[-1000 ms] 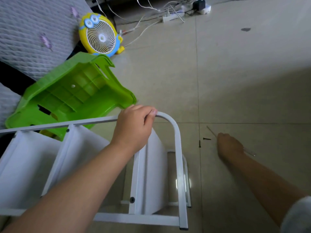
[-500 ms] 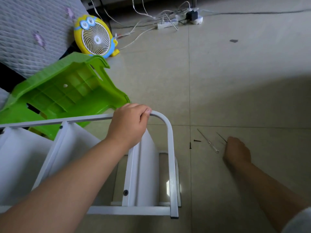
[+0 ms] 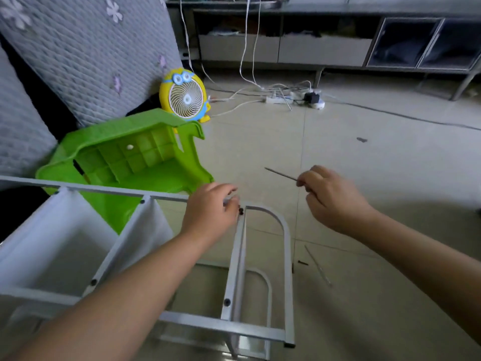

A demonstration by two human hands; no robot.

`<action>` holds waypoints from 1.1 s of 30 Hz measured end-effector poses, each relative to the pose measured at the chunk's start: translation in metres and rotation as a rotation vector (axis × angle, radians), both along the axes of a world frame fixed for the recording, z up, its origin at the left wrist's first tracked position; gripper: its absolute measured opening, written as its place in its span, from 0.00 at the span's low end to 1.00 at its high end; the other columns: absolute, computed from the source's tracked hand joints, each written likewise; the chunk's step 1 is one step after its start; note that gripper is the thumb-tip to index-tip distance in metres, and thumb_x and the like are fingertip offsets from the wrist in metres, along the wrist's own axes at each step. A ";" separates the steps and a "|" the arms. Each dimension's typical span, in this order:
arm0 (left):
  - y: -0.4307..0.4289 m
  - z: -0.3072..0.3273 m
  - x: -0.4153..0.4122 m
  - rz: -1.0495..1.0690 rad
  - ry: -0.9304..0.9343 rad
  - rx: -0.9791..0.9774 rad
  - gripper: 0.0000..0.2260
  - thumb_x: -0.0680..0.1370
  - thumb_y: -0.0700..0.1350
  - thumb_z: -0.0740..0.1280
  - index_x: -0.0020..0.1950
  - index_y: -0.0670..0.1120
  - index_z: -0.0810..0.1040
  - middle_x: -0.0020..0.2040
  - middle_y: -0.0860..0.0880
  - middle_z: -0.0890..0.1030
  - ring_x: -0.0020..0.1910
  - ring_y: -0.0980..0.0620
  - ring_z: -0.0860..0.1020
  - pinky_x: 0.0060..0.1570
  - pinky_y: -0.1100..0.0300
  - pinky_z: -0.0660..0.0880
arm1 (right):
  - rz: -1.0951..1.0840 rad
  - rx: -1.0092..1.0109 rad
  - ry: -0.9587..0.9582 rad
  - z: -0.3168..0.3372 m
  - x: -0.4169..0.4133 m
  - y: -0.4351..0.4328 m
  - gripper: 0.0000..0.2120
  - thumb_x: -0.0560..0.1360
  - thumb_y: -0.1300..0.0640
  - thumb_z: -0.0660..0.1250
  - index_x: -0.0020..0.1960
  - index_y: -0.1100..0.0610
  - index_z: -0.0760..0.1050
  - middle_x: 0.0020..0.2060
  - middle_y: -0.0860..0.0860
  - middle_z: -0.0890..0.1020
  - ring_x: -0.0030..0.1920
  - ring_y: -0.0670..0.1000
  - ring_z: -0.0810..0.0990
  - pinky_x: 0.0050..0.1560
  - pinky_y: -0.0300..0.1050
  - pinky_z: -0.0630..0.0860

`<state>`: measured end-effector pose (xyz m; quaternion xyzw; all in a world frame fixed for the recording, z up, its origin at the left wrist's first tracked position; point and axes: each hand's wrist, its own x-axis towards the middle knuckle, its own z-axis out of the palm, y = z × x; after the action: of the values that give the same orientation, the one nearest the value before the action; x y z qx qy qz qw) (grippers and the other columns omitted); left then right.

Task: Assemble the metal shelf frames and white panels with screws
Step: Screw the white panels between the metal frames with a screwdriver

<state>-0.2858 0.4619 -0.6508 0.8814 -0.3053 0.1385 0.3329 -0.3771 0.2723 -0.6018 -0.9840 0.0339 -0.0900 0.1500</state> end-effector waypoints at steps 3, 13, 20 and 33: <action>0.024 -0.004 0.010 -0.001 -0.016 0.091 0.18 0.71 0.49 0.58 0.45 0.39 0.83 0.41 0.42 0.83 0.41 0.40 0.79 0.45 0.54 0.74 | 0.120 -0.156 0.107 0.019 0.013 0.017 0.21 0.78 0.63 0.54 0.70 0.55 0.63 0.57 0.53 0.75 0.56 0.53 0.74 0.53 0.43 0.71; 0.041 -0.005 0.026 -0.132 -0.010 0.240 0.09 0.69 0.36 0.66 0.44 0.43 0.85 0.39 0.42 0.83 0.40 0.39 0.80 0.40 0.46 0.78 | 0.002 0.662 0.092 0.054 0.042 0.050 0.04 0.73 0.68 0.65 0.47 0.65 0.77 0.31 0.54 0.80 0.28 0.45 0.80 0.36 0.30 0.77; 0.038 -0.001 0.027 -0.099 0.036 0.168 0.09 0.72 0.34 0.68 0.48 0.42 0.84 0.43 0.41 0.83 0.45 0.39 0.78 0.46 0.53 0.72 | -0.032 1.018 -0.088 0.047 0.055 0.054 0.03 0.75 0.68 0.64 0.47 0.62 0.72 0.31 0.57 0.77 0.23 0.47 0.78 0.29 0.39 0.79; 0.037 0.000 0.029 -0.094 0.088 0.253 0.11 0.76 0.37 0.65 0.55 0.45 0.82 0.50 0.43 0.81 0.54 0.42 0.75 0.48 0.56 0.70 | 0.289 0.086 -0.175 0.047 0.052 0.046 0.08 0.77 0.61 0.60 0.45 0.65 0.73 0.26 0.43 0.67 0.27 0.42 0.65 0.30 0.30 0.61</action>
<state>-0.2572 0.4993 -0.6511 0.9062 -0.3465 0.0440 0.2382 -0.3248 0.3184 -0.5548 -0.9597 -0.1174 -0.1514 0.2058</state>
